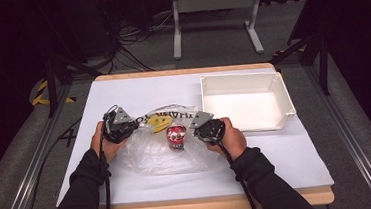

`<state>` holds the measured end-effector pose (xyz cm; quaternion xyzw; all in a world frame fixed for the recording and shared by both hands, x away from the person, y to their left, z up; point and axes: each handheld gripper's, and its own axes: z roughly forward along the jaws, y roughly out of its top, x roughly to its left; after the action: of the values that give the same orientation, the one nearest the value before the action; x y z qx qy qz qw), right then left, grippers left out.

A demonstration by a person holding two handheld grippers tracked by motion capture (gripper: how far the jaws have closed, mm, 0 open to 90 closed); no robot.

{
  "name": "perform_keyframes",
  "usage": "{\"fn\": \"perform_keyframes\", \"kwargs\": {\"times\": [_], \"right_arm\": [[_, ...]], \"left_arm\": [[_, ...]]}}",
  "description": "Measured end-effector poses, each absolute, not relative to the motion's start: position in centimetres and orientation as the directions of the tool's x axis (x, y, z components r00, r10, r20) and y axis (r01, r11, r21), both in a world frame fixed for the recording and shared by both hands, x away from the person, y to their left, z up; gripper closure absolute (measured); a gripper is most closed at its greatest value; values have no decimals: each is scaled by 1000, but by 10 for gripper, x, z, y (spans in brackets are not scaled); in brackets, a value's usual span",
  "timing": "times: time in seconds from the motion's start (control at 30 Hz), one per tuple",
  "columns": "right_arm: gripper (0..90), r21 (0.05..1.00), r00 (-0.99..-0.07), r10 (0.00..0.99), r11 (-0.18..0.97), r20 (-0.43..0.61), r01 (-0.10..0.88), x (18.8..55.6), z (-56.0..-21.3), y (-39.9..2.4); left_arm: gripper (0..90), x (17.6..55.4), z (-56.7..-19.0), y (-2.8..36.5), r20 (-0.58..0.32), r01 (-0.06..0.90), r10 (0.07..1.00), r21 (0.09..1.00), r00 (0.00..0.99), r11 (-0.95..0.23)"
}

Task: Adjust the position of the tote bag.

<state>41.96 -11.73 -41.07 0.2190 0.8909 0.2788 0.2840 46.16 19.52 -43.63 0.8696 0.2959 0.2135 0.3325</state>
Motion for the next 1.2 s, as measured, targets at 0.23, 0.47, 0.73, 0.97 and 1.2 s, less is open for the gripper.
{"fn": "perform_keyframes", "kwargs": {"times": [0.23, 0.47, 0.73, 0.97, 1.2], "right_arm": [[900, 592, -761, 536, 765, -365, 254, 420, -421, -118], [900, 594, -771, 538, 759, -341, 267, 420, -423, -123], [900, 634, -762, 556, 730, -331, 257, 419, -417, -128], [896, 673, -751, 580, 695, -316, 254, 418, -407, -130], [850, 701, -738, 597, 670, -314, 244, 415, -398, -132]], "left_arm": [[861, 462, -447, 195, 176, 399, 656, 670, 734, -626], [774, 459, -447, 208, 123, 416, 671, 699, 731, -581], [430, 445, -405, 231, 90, 362, 746, 832, 660, -421], [291, 407, -350, 237, 133, 211, 690, 896, 711, -390], [233, 374, -326, 225, 200, 129, 646, 896, 737, -425]]}}
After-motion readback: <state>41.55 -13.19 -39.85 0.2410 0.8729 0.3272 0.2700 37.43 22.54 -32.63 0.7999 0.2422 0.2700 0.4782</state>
